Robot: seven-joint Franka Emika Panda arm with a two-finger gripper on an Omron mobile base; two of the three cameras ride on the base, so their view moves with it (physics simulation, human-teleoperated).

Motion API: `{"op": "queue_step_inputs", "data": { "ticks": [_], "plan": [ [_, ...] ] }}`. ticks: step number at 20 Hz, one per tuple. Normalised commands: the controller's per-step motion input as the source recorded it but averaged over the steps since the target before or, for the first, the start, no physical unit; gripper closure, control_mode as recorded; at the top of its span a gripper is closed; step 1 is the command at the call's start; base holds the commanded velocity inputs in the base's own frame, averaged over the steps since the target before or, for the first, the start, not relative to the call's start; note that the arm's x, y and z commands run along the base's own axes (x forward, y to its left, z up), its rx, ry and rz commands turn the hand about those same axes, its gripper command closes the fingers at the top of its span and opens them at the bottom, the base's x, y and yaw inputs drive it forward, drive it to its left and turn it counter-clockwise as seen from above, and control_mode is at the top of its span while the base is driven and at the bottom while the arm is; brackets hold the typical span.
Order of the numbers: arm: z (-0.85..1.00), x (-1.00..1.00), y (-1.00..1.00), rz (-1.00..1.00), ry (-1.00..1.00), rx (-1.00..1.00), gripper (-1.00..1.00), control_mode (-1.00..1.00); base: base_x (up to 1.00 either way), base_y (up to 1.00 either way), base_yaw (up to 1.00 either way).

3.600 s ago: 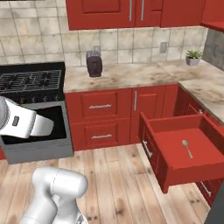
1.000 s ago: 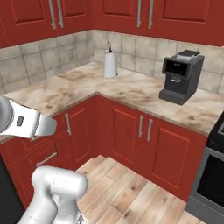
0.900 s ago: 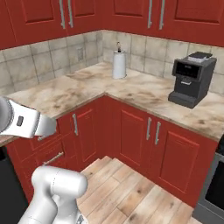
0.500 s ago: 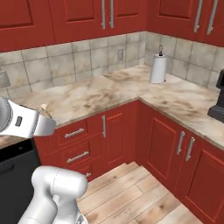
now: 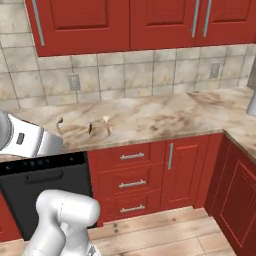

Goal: Organize the utensils by type. Pick up the wooden spoons from the counter and place them in the open cabinet. Then pick up the metallic utensils from the counter and place them in the open drawer.

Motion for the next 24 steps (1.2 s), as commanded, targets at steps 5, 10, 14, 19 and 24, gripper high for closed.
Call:
{"op": "queue_step_inputs", "data": {
  "ticks": [5,10,14,19,24],
  "plan": [
    [0.0,0.0,0.0,0.0,0.0,0.0,-1.0,1.0,0.01,0.0,0.49],
    [0.0,0.0,0.0,0.0,0.0,0.0,-1.0,1.0,0.0,0.0,0.41],
    [0.0,0.0,0.0,0.0,0.0,0.0,-1.0,1.0,0.04,0.0,0.32],
    [0.0,0.0,0.0,0.0,0.0,0.0,-1.0,1.0,-0.03,-0.04,0.03],
    [0.0,0.0,0.0,0.0,0.0,0.0,-1.0,1.0,0.02,-0.29,0.0]
  ]
}}
